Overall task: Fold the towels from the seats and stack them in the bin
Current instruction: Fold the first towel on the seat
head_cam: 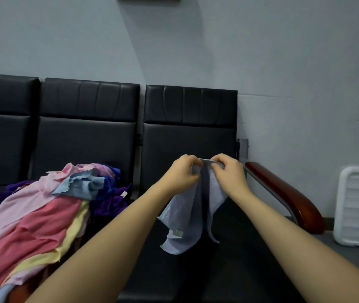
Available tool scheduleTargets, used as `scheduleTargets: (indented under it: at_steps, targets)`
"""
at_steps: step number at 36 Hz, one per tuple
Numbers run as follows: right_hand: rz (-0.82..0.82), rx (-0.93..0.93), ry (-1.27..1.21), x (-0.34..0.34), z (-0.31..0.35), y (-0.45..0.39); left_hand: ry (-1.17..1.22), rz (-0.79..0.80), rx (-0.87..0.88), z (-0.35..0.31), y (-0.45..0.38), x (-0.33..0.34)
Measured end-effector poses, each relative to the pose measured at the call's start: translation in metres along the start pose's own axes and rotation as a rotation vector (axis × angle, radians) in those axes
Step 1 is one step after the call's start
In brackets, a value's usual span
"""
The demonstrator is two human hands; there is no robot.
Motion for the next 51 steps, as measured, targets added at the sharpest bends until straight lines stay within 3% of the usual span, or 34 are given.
scheduleTargets:
  at_steps: [5, 7, 9, 13, 16, 19, 23, 28, 33, 39, 44, 47, 51]
  targets:
    - [0.016, -0.019, 0.214, -0.017, -0.009, 0.000, 0.113, 0.036, -0.176, 0.006, 0.003, 0.011]
    - [0.063, -0.052, 0.369, -0.020, -0.010, -0.001, -0.002, 0.063, -0.246, 0.008, 0.001, 0.014]
    - [0.088, -0.044, 0.476, -0.025, -0.012, -0.003, -0.263, 0.036, -0.255, 0.008, 0.000, 0.015]
    - [0.138, 0.061, 0.508, -0.038, -0.024, -0.007, -0.561, -0.066, -0.169, 0.016, 0.001, 0.009]
    - [0.157, 0.033, 0.544, -0.042, -0.031, -0.008, -0.719, -0.084, -0.027, 0.019, -0.001, 0.004]
    - [0.153, 0.030, 0.548, -0.041, -0.035, -0.011, -0.808, -0.073, 0.093, 0.017, -0.007, 0.001]
    - [0.129, 0.071, 0.541, -0.046, -0.041, -0.014, -0.866, -0.023, 0.129, 0.021, -0.016, -0.006]
    - [0.076, 0.136, 0.485, -0.051, -0.054, -0.013, -0.829, -0.022, -0.028, 0.038, -0.022, -0.008]
    - [0.010, 0.225, 0.595, -0.045, -0.067, -0.013, -0.911, -0.149, -0.177, 0.051, -0.025, -0.004]
    - [-0.160, 0.358, 0.223, -0.022, -0.095, -0.033, -0.690, -0.290, -0.364, 0.065, -0.051, 0.000]
    - [-0.306, 0.339, -0.013, -0.008, -0.108, -0.057, -0.163, -0.409, -0.496, 0.079, -0.084, -0.001]
    - [-0.375, 0.281, -0.078, -0.009, -0.109, -0.066, 0.091, -0.473, -0.492, 0.079, -0.097, -0.005]
    - [-0.412, 0.231, -0.139, -0.009, -0.110, -0.068, 0.146, -0.528, -0.367, 0.077, -0.093, -0.005]
Point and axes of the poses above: each hand's wrist, its own y-axis away from the middle knuckle, its own x-axis out of the palm, z = x × y, the point moved 2 cm from there along -y, towards the middle knuckle, and after that the axes turned 11 degrees about -x, right-handed, at the moved point
